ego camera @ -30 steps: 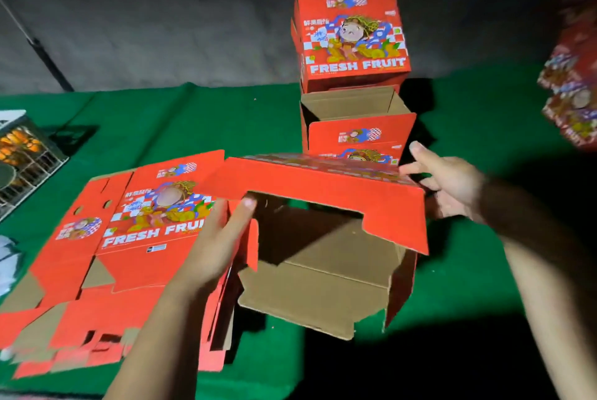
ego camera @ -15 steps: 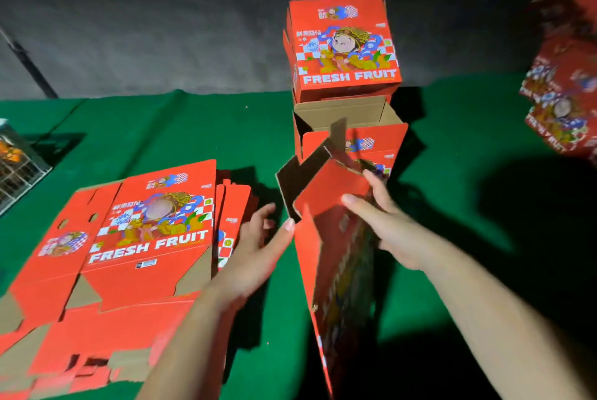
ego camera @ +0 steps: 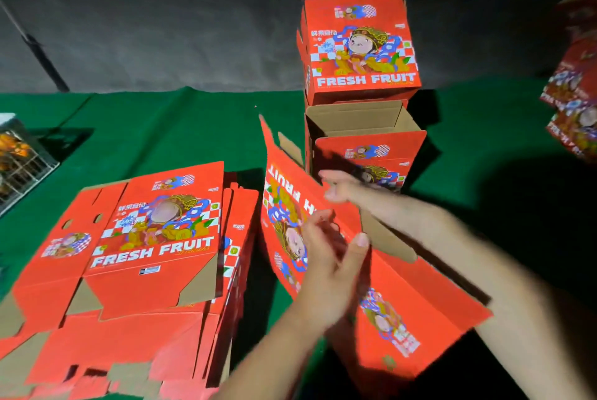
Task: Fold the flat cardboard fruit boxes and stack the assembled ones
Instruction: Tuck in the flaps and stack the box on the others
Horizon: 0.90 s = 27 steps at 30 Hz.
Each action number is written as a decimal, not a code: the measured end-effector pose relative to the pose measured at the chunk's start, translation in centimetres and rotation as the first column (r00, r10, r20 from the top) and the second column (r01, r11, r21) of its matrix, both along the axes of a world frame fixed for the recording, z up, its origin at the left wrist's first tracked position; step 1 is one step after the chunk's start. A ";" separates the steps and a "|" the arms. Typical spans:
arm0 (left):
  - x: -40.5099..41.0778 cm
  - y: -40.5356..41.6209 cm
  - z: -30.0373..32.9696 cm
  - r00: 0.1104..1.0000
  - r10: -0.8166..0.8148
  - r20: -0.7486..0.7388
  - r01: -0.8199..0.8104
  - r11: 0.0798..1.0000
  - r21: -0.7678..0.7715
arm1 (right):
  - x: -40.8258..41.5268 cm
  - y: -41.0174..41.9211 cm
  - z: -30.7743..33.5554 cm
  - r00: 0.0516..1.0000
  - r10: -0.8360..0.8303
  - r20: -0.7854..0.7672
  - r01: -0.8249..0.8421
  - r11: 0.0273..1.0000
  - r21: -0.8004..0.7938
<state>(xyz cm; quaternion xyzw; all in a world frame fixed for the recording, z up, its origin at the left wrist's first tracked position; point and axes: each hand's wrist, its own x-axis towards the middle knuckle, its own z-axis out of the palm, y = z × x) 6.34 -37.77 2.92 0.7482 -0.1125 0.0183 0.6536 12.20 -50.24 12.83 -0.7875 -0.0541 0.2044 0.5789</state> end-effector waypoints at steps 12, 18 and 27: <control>10.3 16.1 -1.4 0.998 0.030 -0.048 -0.022 0.987 0.160 | 2.1 -4.2 3.9 0.866 0.481 0.132 -0.376 0.803 -0.462; 8.6 14.3 -4.0 0.990 0.136 -0.025 -0.137 0.990 -0.038 | 1.9 -10.7 1.9 0.628 0.034 0.778 0.480 0.769 -0.421; 8.9 13.5 -4.7 0.944 0.311 -0.112 -0.329 0.919 -0.218 | 2.6 -12.1 -7.9 0.804 -0.583 -0.119 0.594 0.775 0.214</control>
